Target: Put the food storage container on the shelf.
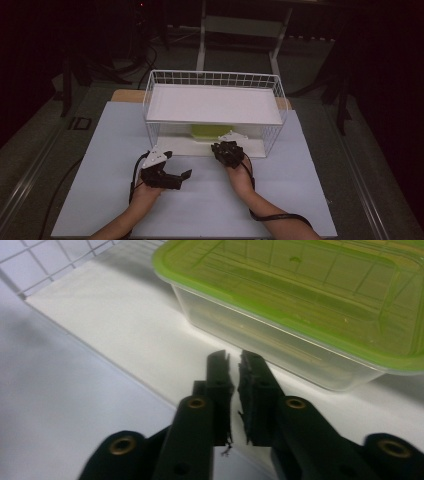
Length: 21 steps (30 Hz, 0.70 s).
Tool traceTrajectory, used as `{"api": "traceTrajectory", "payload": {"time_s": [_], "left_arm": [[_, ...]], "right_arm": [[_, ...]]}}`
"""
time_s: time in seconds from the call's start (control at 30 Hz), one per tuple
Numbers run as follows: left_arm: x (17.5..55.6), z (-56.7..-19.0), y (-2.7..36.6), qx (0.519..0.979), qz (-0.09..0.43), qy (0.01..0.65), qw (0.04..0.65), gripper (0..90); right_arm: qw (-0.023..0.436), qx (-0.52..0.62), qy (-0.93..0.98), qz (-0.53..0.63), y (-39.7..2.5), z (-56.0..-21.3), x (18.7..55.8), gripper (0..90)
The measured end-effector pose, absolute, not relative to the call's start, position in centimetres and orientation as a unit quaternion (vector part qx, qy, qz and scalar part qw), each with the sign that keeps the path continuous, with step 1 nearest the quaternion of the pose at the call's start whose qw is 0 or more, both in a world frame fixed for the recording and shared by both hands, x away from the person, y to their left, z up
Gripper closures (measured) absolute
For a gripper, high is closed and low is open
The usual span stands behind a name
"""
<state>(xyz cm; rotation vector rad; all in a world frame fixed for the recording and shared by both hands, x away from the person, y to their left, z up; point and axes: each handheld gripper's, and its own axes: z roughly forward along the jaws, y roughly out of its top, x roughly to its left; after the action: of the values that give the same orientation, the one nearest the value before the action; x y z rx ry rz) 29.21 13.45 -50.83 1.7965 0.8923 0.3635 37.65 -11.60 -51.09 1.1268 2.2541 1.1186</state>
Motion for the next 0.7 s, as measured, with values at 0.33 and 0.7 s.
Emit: {"api": "traceTrajectory", "payload": {"time_s": [0.33, 0.7], "left_arm": [[29.2, -50.6, 12.4, 0.762, 0.134, 0.354, 0.525, 0.5], [29.1, -49.5, 12.3, 0.763, 0.113, 0.324, 0.548, 0.5]], "right_arm": [[0.184, 0.385, 0.805, 0.412, -12.3, -49.7, 35.8, 60.0], [0.146, 0.382, 0.792, 0.454, -13.8, -48.7, 34.9, 20.3]]}}
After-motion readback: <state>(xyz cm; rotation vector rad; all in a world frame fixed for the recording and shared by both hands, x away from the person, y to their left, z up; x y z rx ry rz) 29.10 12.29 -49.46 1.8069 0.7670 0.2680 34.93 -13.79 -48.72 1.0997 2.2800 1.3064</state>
